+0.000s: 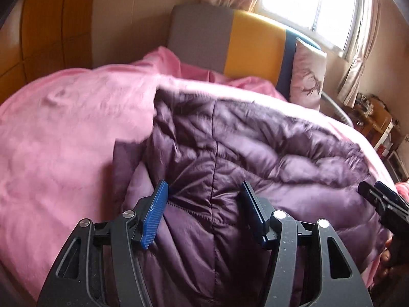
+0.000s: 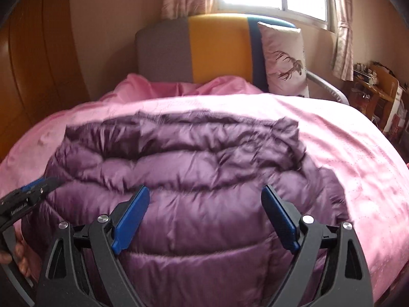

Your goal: Fold large clothes

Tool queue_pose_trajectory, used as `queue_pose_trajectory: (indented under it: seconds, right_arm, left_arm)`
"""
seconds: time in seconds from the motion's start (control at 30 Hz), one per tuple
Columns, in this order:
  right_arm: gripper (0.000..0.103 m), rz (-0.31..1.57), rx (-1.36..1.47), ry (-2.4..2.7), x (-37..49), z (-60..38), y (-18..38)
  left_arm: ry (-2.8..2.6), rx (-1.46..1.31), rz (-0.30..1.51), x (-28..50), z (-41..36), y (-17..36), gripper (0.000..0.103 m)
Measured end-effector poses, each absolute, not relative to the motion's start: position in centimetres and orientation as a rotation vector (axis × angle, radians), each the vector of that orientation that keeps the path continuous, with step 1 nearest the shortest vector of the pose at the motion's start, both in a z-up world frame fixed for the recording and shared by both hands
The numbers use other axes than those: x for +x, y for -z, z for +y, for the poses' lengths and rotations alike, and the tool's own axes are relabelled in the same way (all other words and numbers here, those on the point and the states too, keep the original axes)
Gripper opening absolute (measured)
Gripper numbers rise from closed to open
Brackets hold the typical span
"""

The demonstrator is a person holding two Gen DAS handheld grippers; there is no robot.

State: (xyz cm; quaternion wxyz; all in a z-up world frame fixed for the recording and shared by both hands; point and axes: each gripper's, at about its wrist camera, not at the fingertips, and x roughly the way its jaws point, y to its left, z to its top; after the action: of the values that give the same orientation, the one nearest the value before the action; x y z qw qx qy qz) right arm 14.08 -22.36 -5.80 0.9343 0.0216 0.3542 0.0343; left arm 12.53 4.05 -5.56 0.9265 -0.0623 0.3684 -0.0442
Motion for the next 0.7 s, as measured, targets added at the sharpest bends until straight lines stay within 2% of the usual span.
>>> queue_pose_trajectory:
  seconds: [0.2,0.3,0.4,0.5,0.7]
  right_arm:
    - [0.090,0.734,0.015,-0.062,14.5,-21.9,8.9]
    - [0.091,0.751,0.017,-0.067,14.5,-21.9,8.4]
    - [0.093,0.762,0.058,-0.081,14.3,-22.8,7.4]
    - [0.097,0.747,0.095,-0.073,13.4,-24.3,6.3]
    - [0.098,0.734,0.169,0.026,11.5,-28.9,5.3]
  left_arm:
    - [0.088,-0.145,0.776,12.5,3.8,7.4,0.060]
    - [0.062,-0.152,0.783,12.0,3.7,6.0,0.060]
    - [0.056,-0.151,0.746,11.0,3.4,4.7,0.070]
    - [0.067,-0.126,0.698,9.8,2.9,3.1,0.070]
    - [0.095,-0.103,0.654,8.4,1.8,1.4,0.070]
